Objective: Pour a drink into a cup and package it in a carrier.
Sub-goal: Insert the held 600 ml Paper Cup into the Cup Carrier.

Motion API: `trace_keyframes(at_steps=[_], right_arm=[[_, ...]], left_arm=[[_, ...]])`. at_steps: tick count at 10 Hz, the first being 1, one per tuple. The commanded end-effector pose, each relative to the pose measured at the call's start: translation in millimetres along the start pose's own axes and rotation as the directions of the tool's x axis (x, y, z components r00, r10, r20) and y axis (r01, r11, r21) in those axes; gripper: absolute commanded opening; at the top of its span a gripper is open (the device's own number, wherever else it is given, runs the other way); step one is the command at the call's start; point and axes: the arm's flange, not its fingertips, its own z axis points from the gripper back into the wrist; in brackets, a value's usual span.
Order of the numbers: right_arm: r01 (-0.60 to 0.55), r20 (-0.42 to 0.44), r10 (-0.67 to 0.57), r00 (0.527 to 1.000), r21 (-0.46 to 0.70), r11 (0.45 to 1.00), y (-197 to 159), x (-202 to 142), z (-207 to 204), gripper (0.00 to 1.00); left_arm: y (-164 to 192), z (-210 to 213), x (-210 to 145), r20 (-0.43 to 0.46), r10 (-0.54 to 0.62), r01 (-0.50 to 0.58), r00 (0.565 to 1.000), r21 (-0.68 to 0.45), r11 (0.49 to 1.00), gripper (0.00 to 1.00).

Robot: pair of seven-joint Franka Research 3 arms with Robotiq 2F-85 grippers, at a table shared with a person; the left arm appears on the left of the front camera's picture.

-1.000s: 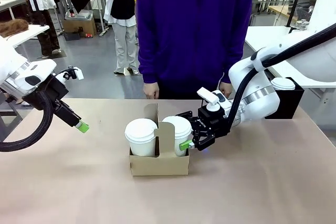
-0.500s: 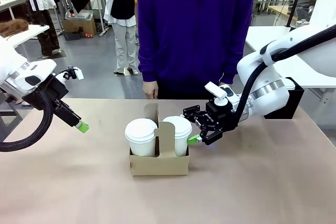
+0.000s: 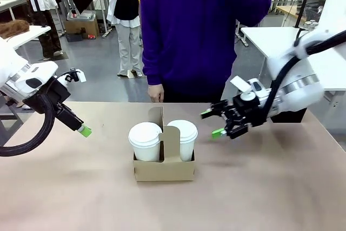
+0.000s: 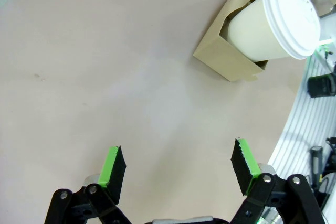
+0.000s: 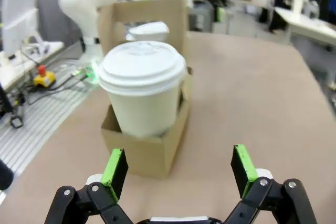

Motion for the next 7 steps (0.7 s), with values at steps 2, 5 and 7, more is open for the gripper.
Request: trace_keyframes(at_steps=[2,5,7], right_arm=[[0.173,-0.112,-0.205,0.972,-0.245,0.954,32.1,32.9,83.1,1.00],[0.311,-0.131,-0.391,0.911,-0.405,0.860,64.3,42.0,152.1,1.00],[0.377,-0.140,-0.492,0.859,-0.475,0.795,91.2,42.6,180.5,1.00]], left_arm=[[-1.2,-0.6,-0.4,0.018,0.004,-0.004,1.000,-0.008,1.000,1.00],[-1.2,-0.6,-0.4,0.018,0.004,-0.004,1.000,-0.008,1.000,1.00],[-1.2,-0.6,-0.4,0.018,0.004,-0.004,1.000,-0.008,1.000,1.00]])
